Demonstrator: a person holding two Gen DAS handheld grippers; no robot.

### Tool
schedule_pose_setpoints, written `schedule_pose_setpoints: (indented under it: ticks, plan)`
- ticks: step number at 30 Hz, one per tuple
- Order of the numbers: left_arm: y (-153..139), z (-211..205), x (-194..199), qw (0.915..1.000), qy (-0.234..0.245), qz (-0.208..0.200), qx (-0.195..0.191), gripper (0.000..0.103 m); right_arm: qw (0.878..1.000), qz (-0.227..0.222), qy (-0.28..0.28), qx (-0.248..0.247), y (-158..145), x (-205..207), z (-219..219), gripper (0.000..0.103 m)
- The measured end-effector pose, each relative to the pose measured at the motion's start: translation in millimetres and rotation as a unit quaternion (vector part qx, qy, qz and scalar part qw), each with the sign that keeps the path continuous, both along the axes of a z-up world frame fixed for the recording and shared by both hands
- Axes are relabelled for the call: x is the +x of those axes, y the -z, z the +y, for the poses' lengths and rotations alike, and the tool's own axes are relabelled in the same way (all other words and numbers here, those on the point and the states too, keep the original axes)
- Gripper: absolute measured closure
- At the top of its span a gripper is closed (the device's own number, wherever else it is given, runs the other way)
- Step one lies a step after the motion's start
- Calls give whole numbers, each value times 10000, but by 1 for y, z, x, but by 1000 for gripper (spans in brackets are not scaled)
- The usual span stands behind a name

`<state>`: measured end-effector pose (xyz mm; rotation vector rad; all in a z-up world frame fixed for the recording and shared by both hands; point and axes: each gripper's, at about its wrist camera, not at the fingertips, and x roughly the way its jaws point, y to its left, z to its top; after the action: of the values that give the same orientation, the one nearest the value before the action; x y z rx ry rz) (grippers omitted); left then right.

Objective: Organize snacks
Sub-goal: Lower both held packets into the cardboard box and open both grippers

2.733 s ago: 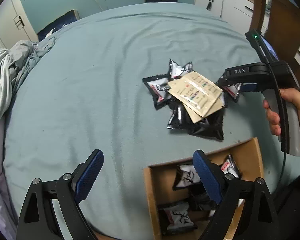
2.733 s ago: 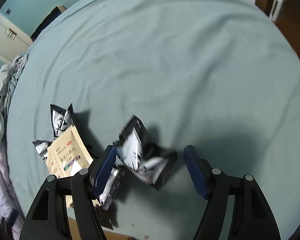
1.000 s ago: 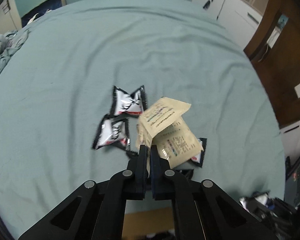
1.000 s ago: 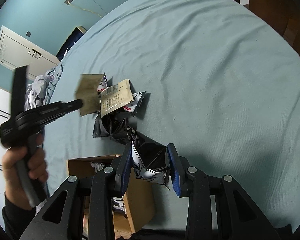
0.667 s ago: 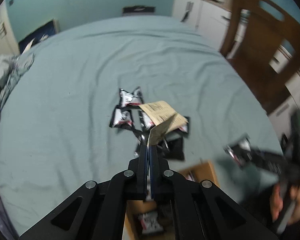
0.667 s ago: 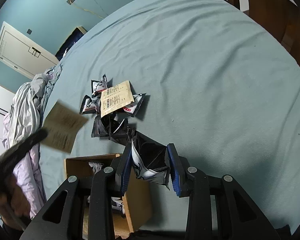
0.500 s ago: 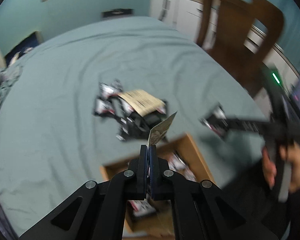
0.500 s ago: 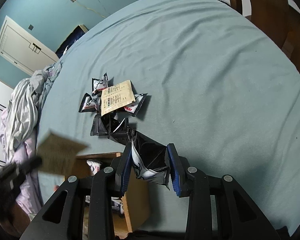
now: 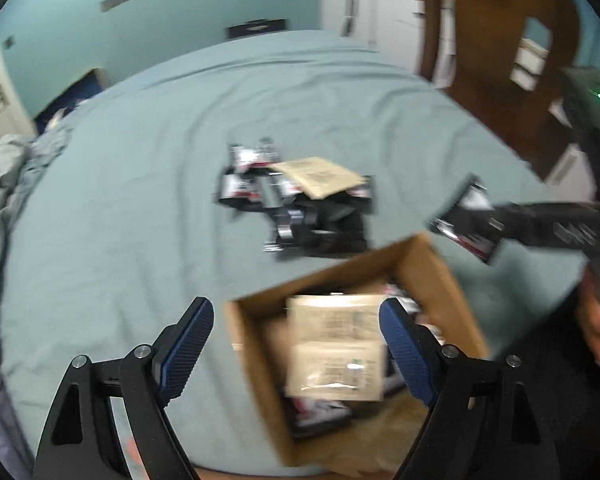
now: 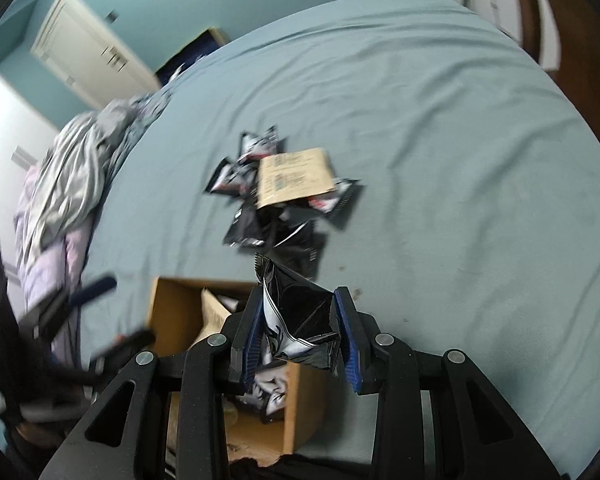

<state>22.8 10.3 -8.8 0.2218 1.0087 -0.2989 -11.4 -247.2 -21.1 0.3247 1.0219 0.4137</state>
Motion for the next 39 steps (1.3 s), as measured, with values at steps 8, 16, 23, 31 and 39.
schedule_pose_setpoints:
  ticks: [8,16,23,31,39]
  plan:
    - [13,21,15,9981,-586,127,153,17,9953,-203,-886,-333,-1,-12,34,71]
    - [10,25,13,9974,-690,-7,200,17,9904,-174,-1344,-256,0,-13,51,70]
    - [13,29,16,9971,-745,142,111,17,9978,-169,-639,25,2,-5,33,36]
    - [13,31,16,9966,-796,188,94,17,9997,-104,220,67,3,-4,11,34]
    - [12,30,15,9966,-799,141,122,17,9976,-302,556,-272,-14,-13,5,34]
